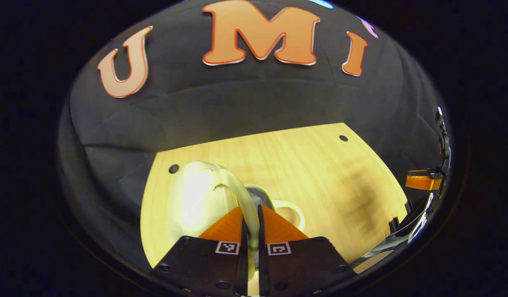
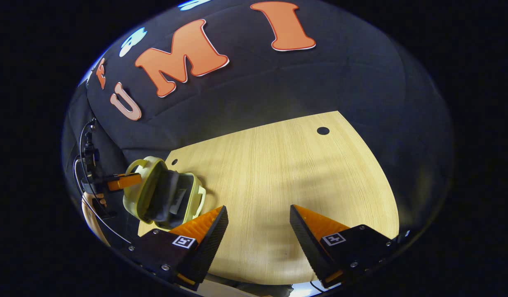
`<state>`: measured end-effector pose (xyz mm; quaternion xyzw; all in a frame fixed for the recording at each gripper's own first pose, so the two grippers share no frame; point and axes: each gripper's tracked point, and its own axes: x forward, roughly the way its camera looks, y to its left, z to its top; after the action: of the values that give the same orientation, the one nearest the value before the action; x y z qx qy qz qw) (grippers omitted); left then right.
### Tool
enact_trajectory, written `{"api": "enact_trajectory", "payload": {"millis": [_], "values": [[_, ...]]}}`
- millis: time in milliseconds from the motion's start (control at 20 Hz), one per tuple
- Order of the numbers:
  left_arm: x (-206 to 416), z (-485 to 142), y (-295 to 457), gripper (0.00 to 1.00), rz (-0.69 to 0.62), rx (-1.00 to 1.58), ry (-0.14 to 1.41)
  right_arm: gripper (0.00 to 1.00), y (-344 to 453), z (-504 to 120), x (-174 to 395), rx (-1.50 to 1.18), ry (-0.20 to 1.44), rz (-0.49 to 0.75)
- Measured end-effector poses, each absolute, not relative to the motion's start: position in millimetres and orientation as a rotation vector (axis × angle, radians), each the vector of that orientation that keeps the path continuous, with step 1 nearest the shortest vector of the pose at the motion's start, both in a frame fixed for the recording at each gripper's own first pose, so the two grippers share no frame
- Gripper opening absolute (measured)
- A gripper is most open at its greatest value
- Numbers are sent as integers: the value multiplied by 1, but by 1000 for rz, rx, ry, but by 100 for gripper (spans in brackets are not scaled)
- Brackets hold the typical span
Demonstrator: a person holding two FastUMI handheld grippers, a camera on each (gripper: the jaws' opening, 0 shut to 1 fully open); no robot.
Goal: First open the suitcase, pack the skin care products into it, and then close the suitcase.
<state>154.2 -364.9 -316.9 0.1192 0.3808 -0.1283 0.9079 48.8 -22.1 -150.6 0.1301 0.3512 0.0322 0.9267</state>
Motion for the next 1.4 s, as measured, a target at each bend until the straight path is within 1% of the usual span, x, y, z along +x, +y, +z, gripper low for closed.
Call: {"api": "enact_trajectory", "payload": {"millis": [250,500,550,650,750,850,950,1000,1050,1100,1150,1250,1400], "values": [[142,-368,-406,10,-314,231,875,96,-39,-158,42,262,744,49],[138,-434,-427,11,-319,313,979,96,-46,-166,38,268,763,43],[136,-445,-429,9,-315,332,995,96,-46,-168,38,267,768,44],[133,-465,-435,11,-314,373,1030,96,-46,-173,37,267,780,45],[134,-470,-432,11,-304,428,1046,96,-43,-176,35,267,790,52],[132,-472,-438,11,-284,500,1028,96,-40,-178,33,260,795,60],[131,-474,-439,17,-271,503,1029,96,-38,-180,33,249,797,66],[130,-474,-440,17,-263,474,1029,96,-37,-180,34,244,796,67],[125,-472,-440,31,-259,427,1029,96,-36,-180,36,245,795,68],[122,-469,-439,39,-257,393,1028,96,-33,-178,38,251,791,71],[120,-470,-442,59,-276,353,1011,96,-29,-176,40,255,783,76],[124,-447,-447,100,-271,329,936,96,-22,-173,43,245,766,96],[140,-392,-445,99,-234,289,770,96,-14,-163,47,195,723,104]]}}
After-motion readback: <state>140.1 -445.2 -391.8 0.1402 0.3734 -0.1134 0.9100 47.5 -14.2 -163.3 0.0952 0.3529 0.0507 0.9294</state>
